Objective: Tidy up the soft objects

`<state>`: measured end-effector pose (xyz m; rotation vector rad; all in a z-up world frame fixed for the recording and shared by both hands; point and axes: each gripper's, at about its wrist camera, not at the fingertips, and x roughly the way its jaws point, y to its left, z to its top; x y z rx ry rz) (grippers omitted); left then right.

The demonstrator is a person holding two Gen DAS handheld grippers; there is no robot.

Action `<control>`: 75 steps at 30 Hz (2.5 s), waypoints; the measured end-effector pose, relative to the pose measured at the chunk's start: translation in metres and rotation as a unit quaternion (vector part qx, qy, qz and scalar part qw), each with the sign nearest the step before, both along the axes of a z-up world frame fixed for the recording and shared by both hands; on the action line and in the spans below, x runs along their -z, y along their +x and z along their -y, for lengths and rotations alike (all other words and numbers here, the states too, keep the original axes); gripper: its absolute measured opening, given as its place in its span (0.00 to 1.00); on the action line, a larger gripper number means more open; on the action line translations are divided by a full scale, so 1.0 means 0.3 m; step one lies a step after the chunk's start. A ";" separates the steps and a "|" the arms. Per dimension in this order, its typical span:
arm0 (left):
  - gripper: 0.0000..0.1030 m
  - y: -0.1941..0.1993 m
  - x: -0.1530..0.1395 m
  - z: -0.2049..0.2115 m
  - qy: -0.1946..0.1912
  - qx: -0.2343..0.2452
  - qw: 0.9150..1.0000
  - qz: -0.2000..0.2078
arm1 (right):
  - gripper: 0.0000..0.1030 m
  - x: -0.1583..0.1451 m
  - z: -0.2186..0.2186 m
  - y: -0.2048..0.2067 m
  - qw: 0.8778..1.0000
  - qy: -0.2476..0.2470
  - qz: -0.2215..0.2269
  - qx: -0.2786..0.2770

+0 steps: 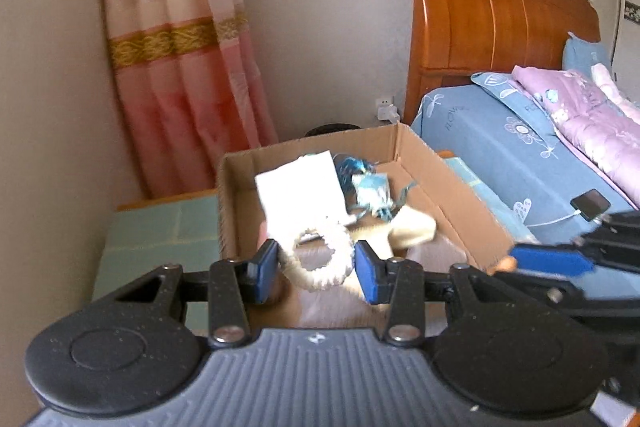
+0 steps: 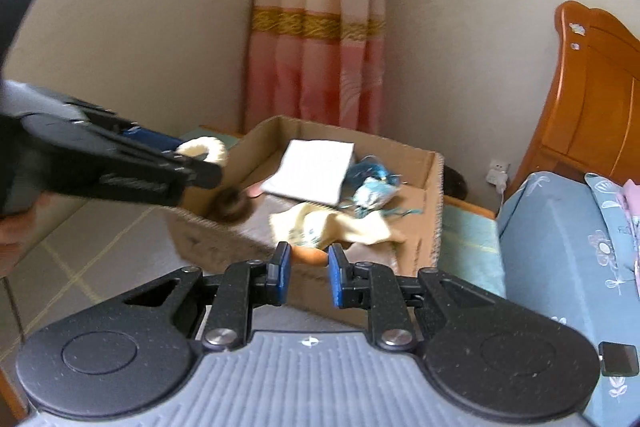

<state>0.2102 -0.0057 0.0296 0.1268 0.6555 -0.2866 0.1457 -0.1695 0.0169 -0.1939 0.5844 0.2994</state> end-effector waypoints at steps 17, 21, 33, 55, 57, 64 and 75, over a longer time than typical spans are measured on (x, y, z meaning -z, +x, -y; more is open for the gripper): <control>1.00 -0.087 0.006 -0.067 0.008 -0.049 0.998 0.041 | 0.23 -0.009 0.110 0.253 0.999 0.012 -0.014 0.026; 0.99 -0.171 0.002 -0.077 0.007 -0.049 0.998 0.033 | 0.23 -0.010 0.100 0.348 0.999 0.014 -0.025 0.035; 0.99 -0.272 -0.038 -0.090 -0.003 -0.075 0.996 0.050 | 1.00 -0.065 0.054 0.429 0.998 0.017 -0.032 0.060; 1.00 -0.354 -0.112 -0.090 0.026 -0.169 0.985 0.007 | 1.00 -0.121 -0.004 -0.076 0.985 0.005 -0.091 0.148; 1.00 -0.359 -0.111 -0.082 0.031 -0.169 0.985 0.004 | 1.00 -0.125 -0.003 -0.101 0.985 0.011 -0.087 0.150; 1.00 -0.373 -0.122 -0.065 0.035 -0.166 0.986 0.004 | 1.00 -0.152 0.012 -0.134 0.985 0.019 -0.074 0.154; 1.00 -0.383 -0.129 -0.050 0.034 -0.158 0.987 0.005 | 1.00 -0.159 0.023 -0.144 0.985 0.024 -0.071 0.157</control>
